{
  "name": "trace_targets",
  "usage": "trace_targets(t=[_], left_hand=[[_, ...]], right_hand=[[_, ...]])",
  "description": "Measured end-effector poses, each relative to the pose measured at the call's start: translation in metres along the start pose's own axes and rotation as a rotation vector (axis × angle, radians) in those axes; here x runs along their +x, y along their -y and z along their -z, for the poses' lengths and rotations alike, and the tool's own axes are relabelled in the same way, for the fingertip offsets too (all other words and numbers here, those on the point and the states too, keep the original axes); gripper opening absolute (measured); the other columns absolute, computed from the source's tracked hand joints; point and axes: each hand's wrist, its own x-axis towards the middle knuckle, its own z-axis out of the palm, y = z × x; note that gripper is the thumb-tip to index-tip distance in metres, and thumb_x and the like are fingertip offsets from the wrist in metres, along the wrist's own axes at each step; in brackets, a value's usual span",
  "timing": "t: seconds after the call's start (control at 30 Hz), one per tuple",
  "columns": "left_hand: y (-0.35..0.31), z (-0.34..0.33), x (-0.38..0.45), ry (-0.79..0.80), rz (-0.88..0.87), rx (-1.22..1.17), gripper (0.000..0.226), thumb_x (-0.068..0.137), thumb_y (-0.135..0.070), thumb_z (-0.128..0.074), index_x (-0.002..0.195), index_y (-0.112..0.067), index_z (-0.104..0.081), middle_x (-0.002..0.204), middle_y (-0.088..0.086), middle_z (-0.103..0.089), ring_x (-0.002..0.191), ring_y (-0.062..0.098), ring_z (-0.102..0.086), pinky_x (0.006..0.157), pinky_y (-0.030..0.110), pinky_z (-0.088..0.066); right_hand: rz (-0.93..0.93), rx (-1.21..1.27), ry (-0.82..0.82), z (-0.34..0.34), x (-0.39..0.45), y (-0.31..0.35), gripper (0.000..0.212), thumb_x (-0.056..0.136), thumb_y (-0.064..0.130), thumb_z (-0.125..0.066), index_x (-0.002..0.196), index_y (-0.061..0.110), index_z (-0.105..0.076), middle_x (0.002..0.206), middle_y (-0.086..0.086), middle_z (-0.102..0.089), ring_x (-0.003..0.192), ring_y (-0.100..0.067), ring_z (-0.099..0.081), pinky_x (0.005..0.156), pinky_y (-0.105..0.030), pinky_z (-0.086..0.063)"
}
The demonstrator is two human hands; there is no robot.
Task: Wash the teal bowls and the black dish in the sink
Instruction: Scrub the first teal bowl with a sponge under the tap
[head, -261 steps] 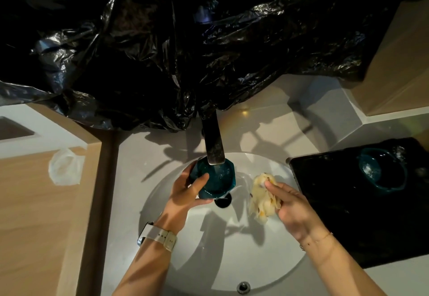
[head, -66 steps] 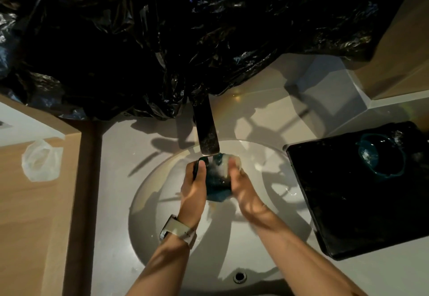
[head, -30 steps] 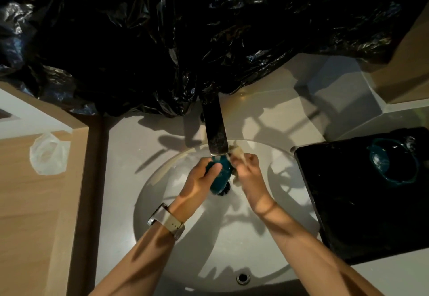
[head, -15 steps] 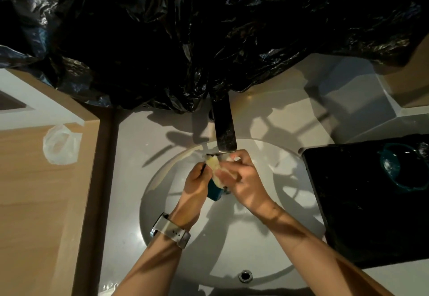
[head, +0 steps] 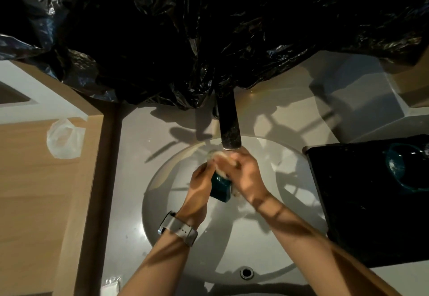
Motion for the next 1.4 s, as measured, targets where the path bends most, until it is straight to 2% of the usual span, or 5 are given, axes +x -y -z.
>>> trace_targets(t=[0.63,0.77,0.93,1.27,1.4], left_hand=[[-0.022,0.001,0.034,-0.056,0.345,-0.392,0.048,0.105,-0.039,-0.036,0.130,-0.003,-0.054,0.123,0.015,-0.063,0.119,0.031,-0.058,0.107,0.044,-0.043],[-0.020,0.000,0.035,-0.035,0.389,-0.431,0.053,0.105,-0.043,-0.033,0.124,-0.002,-0.059,0.104,0.017,-0.071,0.101,0.028,-0.066,0.104,0.042,-0.045],[-0.005,-0.007,0.026,-0.067,0.388,-0.518,0.056,0.105,-0.045,-0.031,0.130,0.000,-0.052,0.108,0.017,-0.069,0.102,0.028,-0.065,0.098,0.043,-0.047],[0.007,-0.001,0.028,-0.117,0.307,-0.422,0.032,0.106,-0.029,-0.036,0.113,-0.007,-0.058,0.106,0.014,-0.067,0.114,0.030,-0.058,0.113,0.048,-0.038],[0.015,0.011,0.027,-0.162,0.274,-0.441,0.035,0.103,-0.037,-0.044,0.112,-0.009,-0.063,0.089,0.007,-0.076,0.092,0.024,-0.069,0.089,0.042,-0.052]], right_hand=[[0.177,-0.309,-0.198,0.025,-0.017,-0.016,0.027,0.092,0.032,-0.059,0.082,0.011,-0.073,0.079,0.004,-0.056,0.070,-0.009,-0.056,0.068,-0.028,-0.047],[0.225,-0.253,-0.046,0.014,-0.035,0.000,0.031,0.090,0.033,-0.055,0.086,0.008,-0.072,0.083,0.020,-0.054,0.072,0.001,-0.054,0.067,-0.005,-0.039],[0.157,-0.410,-0.133,0.017,-0.008,0.003,0.030,0.090,0.036,-0.055,0.079,0.011,-0.068,0.077,-0.005,-0.055,0.068,-0.021,-0.057,0.064,-0.030,-0.046],[0.155,-0.523,-0.048,0.015,-0.007,0.010,0.039,0.093,0.039,-0.045,0.085,0.012,-0.071,0.083,-0.007,-0.062,0.073,-0.020,-0.058,0.064,-0.023,-0.040],[0.193,-0.555,0.085,0.019,-0.033,0.004,0.044,0.095,0.043,-0.038,0.081,0.019,-0.072,0.075,0.000,-0.048,0.063,-0.014,-0.048,0.058,-0.023,-0.032]])
